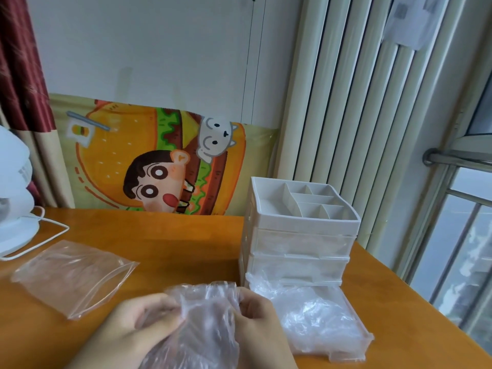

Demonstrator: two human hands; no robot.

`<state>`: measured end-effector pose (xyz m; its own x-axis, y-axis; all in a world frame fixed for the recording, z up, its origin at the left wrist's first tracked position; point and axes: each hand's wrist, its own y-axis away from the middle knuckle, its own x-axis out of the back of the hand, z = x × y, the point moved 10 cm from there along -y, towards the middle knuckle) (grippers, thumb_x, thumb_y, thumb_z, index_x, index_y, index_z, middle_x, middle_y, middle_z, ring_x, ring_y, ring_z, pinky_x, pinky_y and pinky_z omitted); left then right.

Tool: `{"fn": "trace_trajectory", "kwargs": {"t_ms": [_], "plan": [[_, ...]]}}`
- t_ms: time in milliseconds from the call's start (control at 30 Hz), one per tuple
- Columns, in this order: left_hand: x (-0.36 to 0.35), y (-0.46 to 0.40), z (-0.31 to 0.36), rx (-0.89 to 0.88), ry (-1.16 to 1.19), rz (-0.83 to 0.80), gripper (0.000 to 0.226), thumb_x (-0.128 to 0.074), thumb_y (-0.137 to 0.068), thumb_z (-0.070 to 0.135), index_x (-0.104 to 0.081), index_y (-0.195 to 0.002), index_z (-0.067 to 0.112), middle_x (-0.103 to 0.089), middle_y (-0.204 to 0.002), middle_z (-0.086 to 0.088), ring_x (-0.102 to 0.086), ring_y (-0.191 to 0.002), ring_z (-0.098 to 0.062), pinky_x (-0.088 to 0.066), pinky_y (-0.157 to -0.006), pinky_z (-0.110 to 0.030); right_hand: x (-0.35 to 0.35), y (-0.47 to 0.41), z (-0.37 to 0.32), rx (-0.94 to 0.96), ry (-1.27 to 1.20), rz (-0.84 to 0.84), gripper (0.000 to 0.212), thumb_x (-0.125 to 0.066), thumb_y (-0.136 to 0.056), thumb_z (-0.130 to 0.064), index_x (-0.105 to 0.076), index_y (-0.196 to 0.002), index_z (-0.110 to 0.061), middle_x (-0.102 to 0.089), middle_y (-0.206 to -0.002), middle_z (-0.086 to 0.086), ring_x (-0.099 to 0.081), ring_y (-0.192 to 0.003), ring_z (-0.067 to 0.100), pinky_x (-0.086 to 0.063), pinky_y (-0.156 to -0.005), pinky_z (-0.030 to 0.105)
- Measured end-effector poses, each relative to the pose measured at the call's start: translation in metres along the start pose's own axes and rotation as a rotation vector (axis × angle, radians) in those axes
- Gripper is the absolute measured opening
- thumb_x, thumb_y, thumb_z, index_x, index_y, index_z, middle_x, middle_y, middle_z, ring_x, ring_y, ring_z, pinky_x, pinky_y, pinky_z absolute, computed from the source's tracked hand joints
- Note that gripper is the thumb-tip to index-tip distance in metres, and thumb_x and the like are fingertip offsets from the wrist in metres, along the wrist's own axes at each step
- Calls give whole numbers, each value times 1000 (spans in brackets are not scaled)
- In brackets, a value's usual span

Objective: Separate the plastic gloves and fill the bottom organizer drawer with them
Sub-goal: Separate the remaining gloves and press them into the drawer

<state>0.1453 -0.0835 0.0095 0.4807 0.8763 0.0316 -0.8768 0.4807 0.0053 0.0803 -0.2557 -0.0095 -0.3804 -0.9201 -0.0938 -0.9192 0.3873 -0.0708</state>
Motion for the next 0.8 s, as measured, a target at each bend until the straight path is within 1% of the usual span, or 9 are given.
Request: {"fn": "trace_trajectory", "kwargs": {"t_ms": [67,167,233,333,467,567,633,700,800], "plan": [[-4,0,-3,-7,-30,-22,83,-93,-8,71,-83,-80,31,-81,-93,4,-75,-92,-2,-51,-90,-21,0,-2,-3,14,-3,4,49,-82,-81,-39,-56,-70,1,-51,-67,13,-48,-64,20,-37,-57,26],[-5,1,-3,-22,-89,-12,19,-95,-67,35,-81,-79,36,-80,-92,12,-73,-93,-3,-49,-92,-25,-1,0,-6,30,68,-2,44,-75,-94,-33,-52,-63,-11,-48,-64,8,-47,-62,20,-36,-62,31],[-1,1,0,-53,-84,-9,6,-86,-80,28,-81,-82,32,-79,-92,8,-73,-89,-3,-48,-89,-24,3,3,-8,32,65,5,43,-69,-101,-21,-55,-61,-14,-45,-58,5,-42,-55,17,-34,-56,25],[1,2,5,-86,-75,-61,32,-86,-77,48,-79,-89,20,-71,-82,-15,-66,-76,-21,-48,-74,-26,5,7,-13,9,0,6,51,-61,-104,-11,-50,-55,-22,-37,-54,0,-34,-46,13,-29,-47,23],[2,3,2,-57,-69,-60,18,-77,-87,28,-75,-84,11,-60,-69,-10,-52,-65,-22,-41,-57,-21,4,6,-14,15,10,11,57,-58,-105,-9,-43,-52,-23,-35,-53,1,-32,-46,12,-28,-47,21],[-2,5,-3,-60,-95,13,18,-78,-91,27,-76,-81,13,-70,-70,1,-64,-66,-16,-42,-66,-23,-3,7,-14,45,94,-46,44,-62,-102,-23,-58,-59,-20,-53,-63,17,-51,-61,21,-41,-63,31],[0,8,-2,-83,-164,127,16,-75,-92,24,-75,-78,17,-76,-75,10,-69,-71,-3,-43,-72,-23,-9,9,-12,48,81,-98,30,-59,-103,-22,-81,-82,-20,-76,-91,21,-72,-88,34,-54,-82,47],[-4,10,-3,-108,-258,160,28,-71,-95,29,-67,-72,14,-60,-56,5,-55,-53,-9,-36,-63,-28,-16,11,-8,-16,-69,-174,38,-49,-109,-29,-83,-109,-13,-77,-114,21,-72,-116,38,-52,-104,53],[-1,11,-6,-98,-301,219,34,-67,-95,31,-59,-70,11,-37,-51,4,-39,-50,-13,-28,-58,-33,-28,20,-11,-70,-227,-337,66,-43,-105,-55,-71,-130,-1,-70,-131,26,-64,-129,39,-44,-115,52]]}}
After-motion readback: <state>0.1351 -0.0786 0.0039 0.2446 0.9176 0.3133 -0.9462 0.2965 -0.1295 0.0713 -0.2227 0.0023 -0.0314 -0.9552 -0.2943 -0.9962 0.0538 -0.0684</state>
